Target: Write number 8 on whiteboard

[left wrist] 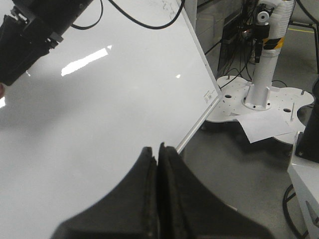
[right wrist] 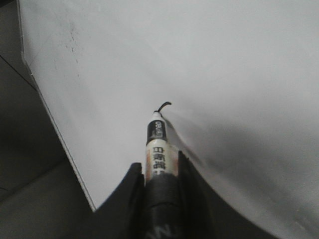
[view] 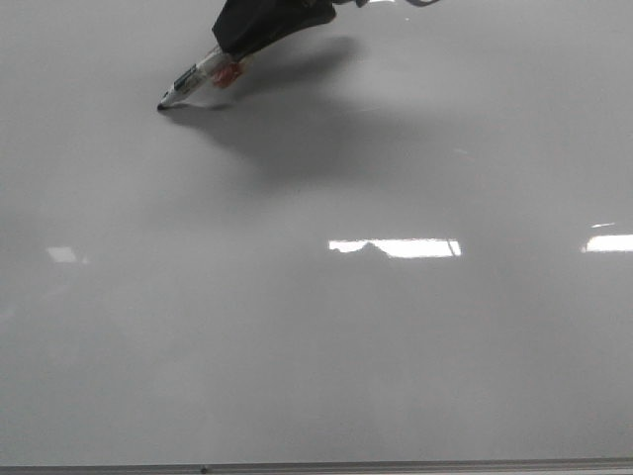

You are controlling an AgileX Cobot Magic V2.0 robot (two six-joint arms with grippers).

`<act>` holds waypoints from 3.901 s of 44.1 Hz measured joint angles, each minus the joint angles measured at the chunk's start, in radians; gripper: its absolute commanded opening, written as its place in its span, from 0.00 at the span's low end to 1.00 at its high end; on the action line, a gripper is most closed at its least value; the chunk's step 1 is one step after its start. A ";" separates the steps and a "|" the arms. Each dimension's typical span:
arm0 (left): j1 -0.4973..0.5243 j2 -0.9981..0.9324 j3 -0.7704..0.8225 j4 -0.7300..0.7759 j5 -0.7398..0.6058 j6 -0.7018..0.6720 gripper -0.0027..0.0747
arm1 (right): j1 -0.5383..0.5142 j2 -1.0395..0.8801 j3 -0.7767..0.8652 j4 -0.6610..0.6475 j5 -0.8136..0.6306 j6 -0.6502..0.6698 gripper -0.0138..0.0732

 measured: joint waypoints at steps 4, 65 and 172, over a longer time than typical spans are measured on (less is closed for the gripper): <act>0.000 0.000 0.000 0.000 0.000 0.000 0.01 | 0.001 0.015 0.000 -0.011 0.030 0.000 0.08; 0.000 0.000 0.000 0.000 0.008 0.000 0.01 | 0.047 0.029 0.117 0.040 -0.060 -0.040 0.09; 0.002 0.267 -0.273 -0.015 0.442 -0.001 0.56 | 0.543 -0.308 -0.090 -0.382 0.557 0.079 0.09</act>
